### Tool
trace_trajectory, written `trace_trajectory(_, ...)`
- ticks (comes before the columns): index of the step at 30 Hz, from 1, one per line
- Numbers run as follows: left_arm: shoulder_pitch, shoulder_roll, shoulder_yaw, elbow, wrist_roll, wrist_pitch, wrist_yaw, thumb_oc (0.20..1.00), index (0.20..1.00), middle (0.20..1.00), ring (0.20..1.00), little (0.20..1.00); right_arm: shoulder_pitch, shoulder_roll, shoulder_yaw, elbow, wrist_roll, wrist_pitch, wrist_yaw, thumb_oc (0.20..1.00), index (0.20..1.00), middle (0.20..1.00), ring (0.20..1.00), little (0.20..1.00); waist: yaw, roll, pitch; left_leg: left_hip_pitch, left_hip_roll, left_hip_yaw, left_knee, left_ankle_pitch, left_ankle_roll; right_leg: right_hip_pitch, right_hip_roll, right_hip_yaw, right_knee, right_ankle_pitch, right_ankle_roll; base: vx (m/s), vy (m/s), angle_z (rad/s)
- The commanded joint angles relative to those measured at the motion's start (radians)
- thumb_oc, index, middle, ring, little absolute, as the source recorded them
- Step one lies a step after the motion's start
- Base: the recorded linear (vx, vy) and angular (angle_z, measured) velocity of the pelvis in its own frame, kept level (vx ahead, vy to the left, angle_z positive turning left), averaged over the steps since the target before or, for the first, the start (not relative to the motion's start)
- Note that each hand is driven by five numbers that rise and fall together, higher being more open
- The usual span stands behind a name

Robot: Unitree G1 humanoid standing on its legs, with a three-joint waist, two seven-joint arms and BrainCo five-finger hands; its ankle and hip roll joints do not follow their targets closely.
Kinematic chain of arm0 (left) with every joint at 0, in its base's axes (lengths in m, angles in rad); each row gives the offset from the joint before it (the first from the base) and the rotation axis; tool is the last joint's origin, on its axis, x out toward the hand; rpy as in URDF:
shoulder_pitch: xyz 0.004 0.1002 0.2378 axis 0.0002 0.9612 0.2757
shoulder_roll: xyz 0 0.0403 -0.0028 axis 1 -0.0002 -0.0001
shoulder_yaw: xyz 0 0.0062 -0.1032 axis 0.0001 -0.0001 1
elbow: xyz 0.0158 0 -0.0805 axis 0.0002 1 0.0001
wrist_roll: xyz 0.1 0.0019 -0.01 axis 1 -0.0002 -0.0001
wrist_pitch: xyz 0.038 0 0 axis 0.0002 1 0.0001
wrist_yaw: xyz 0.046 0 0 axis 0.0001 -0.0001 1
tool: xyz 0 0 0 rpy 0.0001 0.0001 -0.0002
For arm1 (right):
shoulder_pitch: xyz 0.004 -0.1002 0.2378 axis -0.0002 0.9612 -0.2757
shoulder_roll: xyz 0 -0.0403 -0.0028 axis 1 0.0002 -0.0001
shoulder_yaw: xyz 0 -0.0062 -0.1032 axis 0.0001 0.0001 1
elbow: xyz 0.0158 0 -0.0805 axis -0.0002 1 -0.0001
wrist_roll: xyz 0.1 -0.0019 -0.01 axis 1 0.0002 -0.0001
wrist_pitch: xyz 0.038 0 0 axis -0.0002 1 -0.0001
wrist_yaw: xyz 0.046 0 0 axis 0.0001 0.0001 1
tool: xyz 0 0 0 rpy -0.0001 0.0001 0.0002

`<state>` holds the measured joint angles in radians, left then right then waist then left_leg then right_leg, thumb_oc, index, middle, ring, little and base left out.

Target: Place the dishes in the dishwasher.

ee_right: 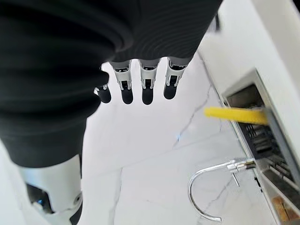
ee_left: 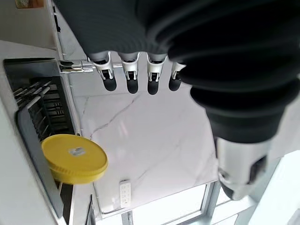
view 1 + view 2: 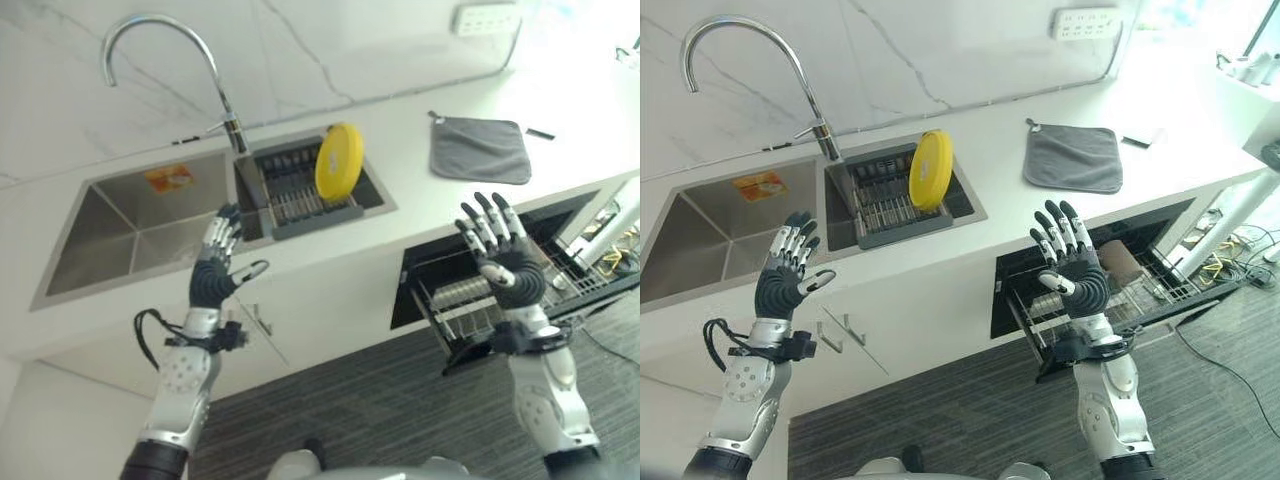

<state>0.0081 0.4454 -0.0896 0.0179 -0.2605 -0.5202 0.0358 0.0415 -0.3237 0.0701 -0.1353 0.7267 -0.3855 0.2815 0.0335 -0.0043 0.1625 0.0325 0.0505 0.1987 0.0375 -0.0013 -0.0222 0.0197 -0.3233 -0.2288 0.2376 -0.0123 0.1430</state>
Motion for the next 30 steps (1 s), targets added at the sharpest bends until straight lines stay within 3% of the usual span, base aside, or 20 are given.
trace_trajectory(1,-0.035,0.026,0.009,-0.025,0.057,-0.060,-0.017,1.000,1.000,1.000,1.000,1.000,-0.061,-0.039,-0.039,-0.044,-0.005,-0.050,-0.017,1.000,1.000,1.000,1.000,1.000,0.024,0.042,-0.007,-0.024,0.016,-0.084,-0.038,-0.007,0.017,0.000,0.189,-0.019,0.256,-0.148,0.013,0.14,0.175,0.30)
trace_trajectory(4,-0.035,0.041,0.012,-0.023,0.088,-0.052,0.003,1.000,1.000,1.000,1.000,1.000,-0.070,-0.029,-0.024,-0.046,-0.002,-0.033,-0.018,1.000,1.000,1.000,1.000,1.000,0.029,0.045,-0.009,0.008,-0.002,-0.065,-0.068,-0.012,0.037,-0.053,0.172,-0.030,0.323,-0.090,0.047,0.11,0.127,0.03)
trace_trajectory(6,-0.032,0.057,0.023,-0.032,0.090,-0.047,0.021,1.000,1.000,1.000,1.000,1.000,-0.076,-0.026,-0.012,-0.038,0.001,-0.027,-0.002,1.000,1.000,1.000,1.000,1.000,0.034,0.047,-0.006,0.022,-0.007,-0.059,-0.074,-0.017,0.032,-0.059,0.161,-0.049,0.250,-0.094,0.038,0.07,-0.011,-0.24)
trace_trajectory(10,-0.004,0.063,0.039,-0.061,0.115,-0.042,0.057,1.000,1.000,1.000,1.000,1.000,-0.113,-0.009,0.017,-0.019,-0.017,-0.029,0.005,1.000,1.000,1.000,1.000,1.000,0.041,0.036,0.007,0.059,-0.014,-0.051,-0.083,-0.053,0.029,-0.067,0.084,-0.074,0.019,0.010,0.046,0.06,-0.146,-0.43)
trace_trajectory(15,0.001,0.056,0.023,-0.064,0.109,-0.026,0.089,1.000,1.000,1.000,1.000,1.000,-0.122,-0.020,0.032,-0.023,-0.027,-0.012,-0.020,1.000,1.000,1.000,1.000,1.000,0.052,0.028,-0.012,0.061,0.011,-0.044,-0.086,-0.043,0.013,-0.001,0.119,-0.090,-0.098,-0.031,0.028,0.08,-0.216,-0.02)
trace_trajectory(17,0.019,0.036,0.025,-0.073,0.110,-0.021,0.083,1.000,1.000,1.000,1.000,1.000,-0.110,-0.029,0.028,-0.031,-0.023,-0.014,-0.031,1.000,1.000,1.000,1.000,1.000,0.048,0.019,-0.022,0.051,0.055,-0.030,-0.072,-0.022,-0.023,0.046,0.161,-0.095,-0.154,-0.059,-0.009,0.08,-0.344,-0.09)
trace_trajectory(21,0.010,0.026,0.011,-0.062,0.116,-0.033,0.093,1.000,1.000,1.000,1.000,1.000,-0.113,-0.041,0.029,-0.028,-0.019,-0.020,-0.028,1.000,1.000,1.000,1.000,1.000,0.040,0.015,-0.018,0.025,0.096,-0.008,-0.043,-0.002,-0.054,0.060,0.176,-0.108,-0.177,-0.061,-0.028,-0.01,-0.186,0.06)
trace_trajectory(24,0.006,0.021,0.005,-0.047,0.118,-0.044,0.119,1.000,1.000,1.000,1.000,1.000,-0.121,-0.054,0.034,-0.026,-0.003,-0.020,-0.011,1.000,1.000,1.000,1.000,1.000,0.034,0.010,-0.014,-0.002,0.109,-0.004,0.005,-0.004,-0.070,0.067,0.190,-0.110,-0.204,-0.053,-0.043,-0.02,-0.187,0.27)
trace_trajectory(27,0.011,0.014,0.005,-0.040,0.104,-0.058,0.117,1.000,1.000,1.000,1.000,1.000,-0.127,-0.063,0.036,-0.034,-0.015,0.001,0.007,1.000,1.000,1.000,1.000,1.000,0.034,0.002,-0.004,-0.059,0.088,0.002,0.137,-0.035,-0.068,0.074,0.191,-0.107,-0.218,-0.048,-0.061,0.02,-0.134,0.06)
trace_trajectory(29,0.022,0.007,0.006,-0.044,0.094,-0.063,0.099,1.000,1.000,1.000,1.000,1.000,-0.125,-0.061,0.047,-0.032,-0.029,0.004,0.015,1.000,1.000,1.000,1.000,1.000,0.033,0.012,0.001,-0.087,0.109,0.006,0.142,0.004,-0.079,0.083,0.197,-0.104,-0.234,-0.044,-0.061,0.12,0.050,0.03)
trace_trajectory(30,0.037,0.003,0.001,-0.063,0.090,-0.045,0.085,1.000,1.000,1.000,1.000,1.000,-0.120,-0.043,0.062,-0.031,-0.043,0.003,0.017,1.000,1.000,1.000,1.000,1.000,0.031,0.032,0.003,-0.082,0.160,0.010,0.031,0.083,-0.105,0.100,0.200,-0.109,-0.247,-0.050,-0.052,0.15,0.144,0.15)
